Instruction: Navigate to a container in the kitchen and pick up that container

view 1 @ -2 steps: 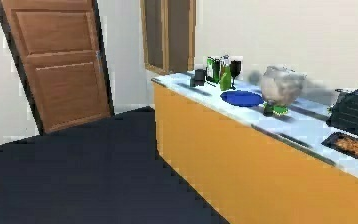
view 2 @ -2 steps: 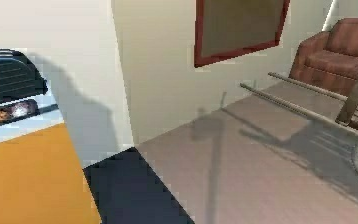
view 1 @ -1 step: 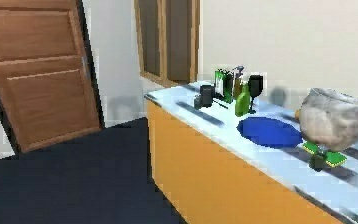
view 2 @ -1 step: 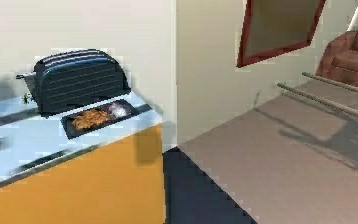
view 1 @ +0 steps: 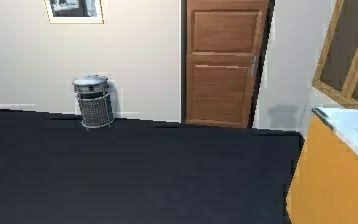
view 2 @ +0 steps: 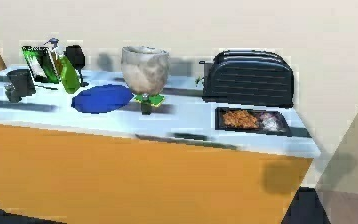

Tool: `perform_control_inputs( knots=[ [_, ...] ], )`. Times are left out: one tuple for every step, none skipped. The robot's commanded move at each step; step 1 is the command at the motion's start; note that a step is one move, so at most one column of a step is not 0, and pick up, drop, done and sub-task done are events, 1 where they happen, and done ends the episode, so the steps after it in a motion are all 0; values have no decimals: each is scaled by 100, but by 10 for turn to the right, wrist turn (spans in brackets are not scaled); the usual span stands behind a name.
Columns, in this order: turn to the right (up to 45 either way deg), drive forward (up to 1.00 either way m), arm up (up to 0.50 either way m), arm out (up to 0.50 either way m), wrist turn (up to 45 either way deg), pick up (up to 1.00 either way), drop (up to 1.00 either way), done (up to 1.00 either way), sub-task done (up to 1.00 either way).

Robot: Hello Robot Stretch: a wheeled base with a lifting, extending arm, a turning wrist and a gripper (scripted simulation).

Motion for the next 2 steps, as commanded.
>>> perform_control_inputs(
  knots=[
    [-240,0,0,0,0,0,0,0,0],
    [450,0,0,0,0,0,0,0,0]
  ],
)
